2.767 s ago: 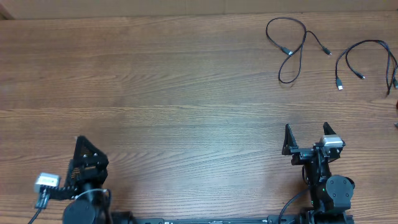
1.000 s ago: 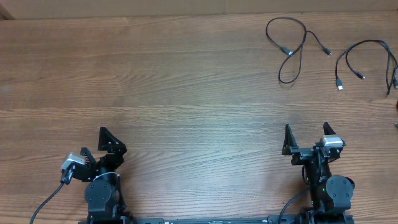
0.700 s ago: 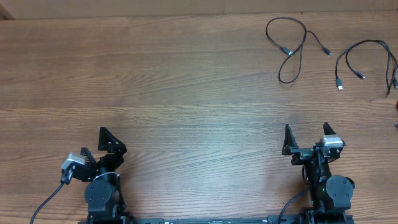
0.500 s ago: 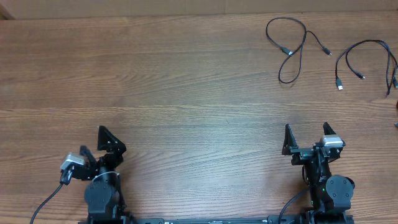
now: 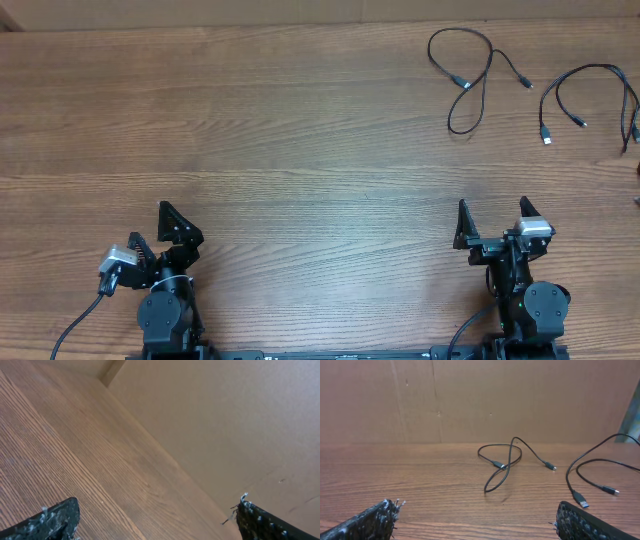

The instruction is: Untangle cables

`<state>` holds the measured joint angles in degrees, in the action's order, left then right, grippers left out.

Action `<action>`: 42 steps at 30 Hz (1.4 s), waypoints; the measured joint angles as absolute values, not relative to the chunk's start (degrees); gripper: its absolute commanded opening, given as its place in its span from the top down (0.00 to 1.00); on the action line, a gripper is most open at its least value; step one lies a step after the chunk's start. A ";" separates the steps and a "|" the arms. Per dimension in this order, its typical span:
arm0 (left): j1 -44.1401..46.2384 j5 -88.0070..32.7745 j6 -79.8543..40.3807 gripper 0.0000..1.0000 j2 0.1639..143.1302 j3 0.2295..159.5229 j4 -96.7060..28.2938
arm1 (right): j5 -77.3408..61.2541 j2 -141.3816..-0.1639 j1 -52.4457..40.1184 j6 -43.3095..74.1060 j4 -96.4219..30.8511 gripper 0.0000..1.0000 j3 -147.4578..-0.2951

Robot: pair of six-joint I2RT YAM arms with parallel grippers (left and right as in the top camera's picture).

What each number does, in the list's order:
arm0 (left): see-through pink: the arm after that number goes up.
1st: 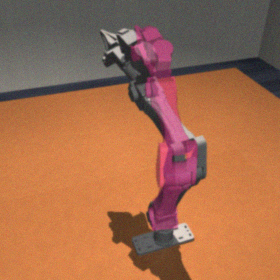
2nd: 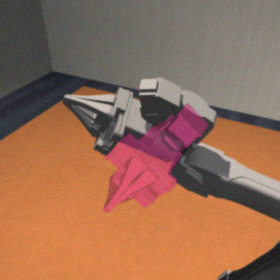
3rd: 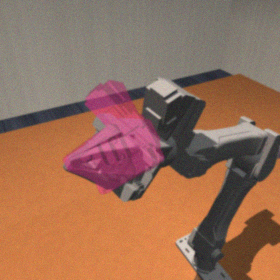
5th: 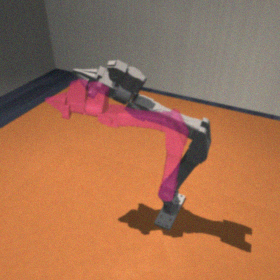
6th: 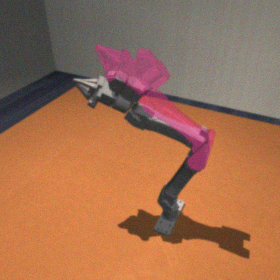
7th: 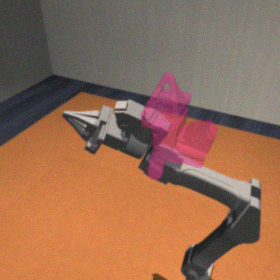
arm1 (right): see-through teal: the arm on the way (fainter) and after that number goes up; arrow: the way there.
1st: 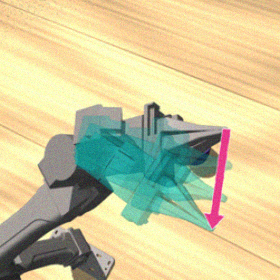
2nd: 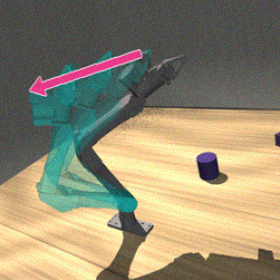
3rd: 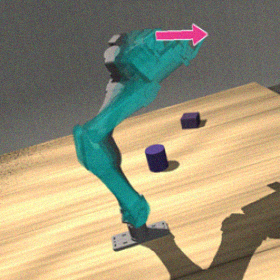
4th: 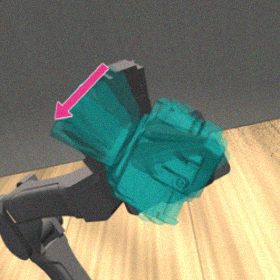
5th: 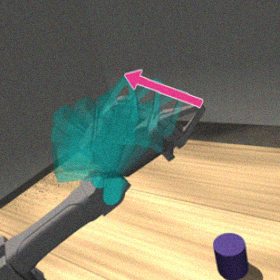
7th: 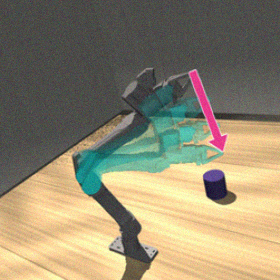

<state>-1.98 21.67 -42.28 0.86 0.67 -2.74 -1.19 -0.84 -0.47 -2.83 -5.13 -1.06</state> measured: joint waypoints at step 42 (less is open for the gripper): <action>-1.98 16.51 -3.88 0.00 0.86 0.67 -3.01 | -1.21 -0.84 -0.47 -2.85 -5.15 0.00 -1.06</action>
<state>-1.98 16.51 -3.88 0.86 0.67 -3.01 -1.21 -0.84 -0.47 -2.85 -5.15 -1.06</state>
